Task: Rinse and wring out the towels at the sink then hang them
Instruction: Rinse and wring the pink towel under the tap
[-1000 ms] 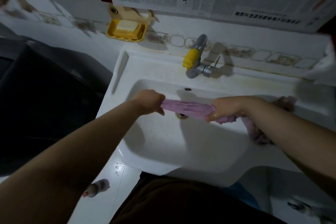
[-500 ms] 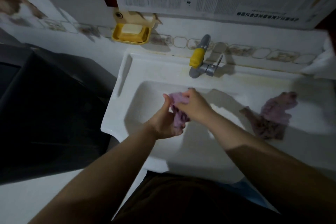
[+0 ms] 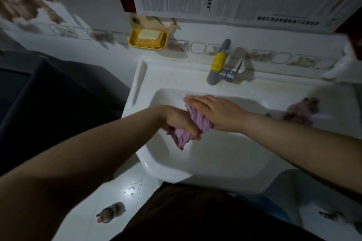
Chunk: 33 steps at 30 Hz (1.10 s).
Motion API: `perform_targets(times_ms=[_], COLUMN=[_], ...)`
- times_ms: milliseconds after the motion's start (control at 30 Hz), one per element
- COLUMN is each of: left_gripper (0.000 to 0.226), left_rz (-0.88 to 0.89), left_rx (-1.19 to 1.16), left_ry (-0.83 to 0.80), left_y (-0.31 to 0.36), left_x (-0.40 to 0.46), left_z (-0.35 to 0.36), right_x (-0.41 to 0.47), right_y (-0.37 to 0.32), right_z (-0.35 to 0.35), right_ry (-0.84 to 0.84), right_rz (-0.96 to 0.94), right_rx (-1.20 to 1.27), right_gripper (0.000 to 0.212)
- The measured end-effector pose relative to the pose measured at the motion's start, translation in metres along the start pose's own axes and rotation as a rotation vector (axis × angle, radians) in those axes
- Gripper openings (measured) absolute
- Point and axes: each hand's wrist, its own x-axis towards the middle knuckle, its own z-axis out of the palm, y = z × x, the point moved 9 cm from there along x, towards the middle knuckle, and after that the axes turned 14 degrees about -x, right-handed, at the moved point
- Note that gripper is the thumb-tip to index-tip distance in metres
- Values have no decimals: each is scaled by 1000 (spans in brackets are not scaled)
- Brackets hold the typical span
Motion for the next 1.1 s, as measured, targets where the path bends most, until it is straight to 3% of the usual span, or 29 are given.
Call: perform_targets(times_ms=[100, 167, 233, 300, 367, 467, 567, 633, 733, 800, 867, 933, 1000, 1100], left_gripper=[26, 35, 53, 43, 36, 30, 30, 23, 24, 24, 16, 16, 16, 20], left_rz=[12, 148, 318, 699, 1024, 1259, 1327, 1123, 512, 255, 117, 37, 43, 18], left_rx=[402, 778, 1137, 1464, 1613, 1723, 1796, 1702, 1340, 917, 291, -159, -354, -439], left_ry=[259, 506, 714, 834, 807, 685, 678, 735, 839, 719, 521, 286, 6, -251], left_y=[11, 31, 47, 64, 69, 74, 77, 79, 62, 35, 7, -8, -6, -4], left_x=[-1, -7, -16, -31, -49, -60, -62, -55, -34, -20, -12, -10, -10, -15], left_z=[-19, -30, -31, -19, -5, 4, 7, 1, -28, -43, -46, -26, 7, 45], right_x=[-3, -8, -16, -22, -27, -28, -26, -27, -35, -48, -56, -51, -40, -23], right_y=[12, 18, 18, 8, -14, -46, -62, -58, -32, -8, 9, 3, -9, -11], right_z=[27, 35, 47, 52, 48, 42, 34, 38, 52, 53, 36, 15, -4, -31], right_ry=[-343, -440, -572, -631, -673, -735, -778, -727, -496, -300, -171, -153, -20, 217], right_rz=[184, 410, 645, 841, 957, 943, 851, 884, 1070, 1089, 928, 653, 432, 270], right_rx=[21, 108, 415, 840, 1287, 1816, 2071, 2155, 1949, 1579, 1044, 506, 94, -100], right_gripper=[68, 37, 18, 14, 10, 21, 29, 21, 12, 59, 94, 100, 93, 68])
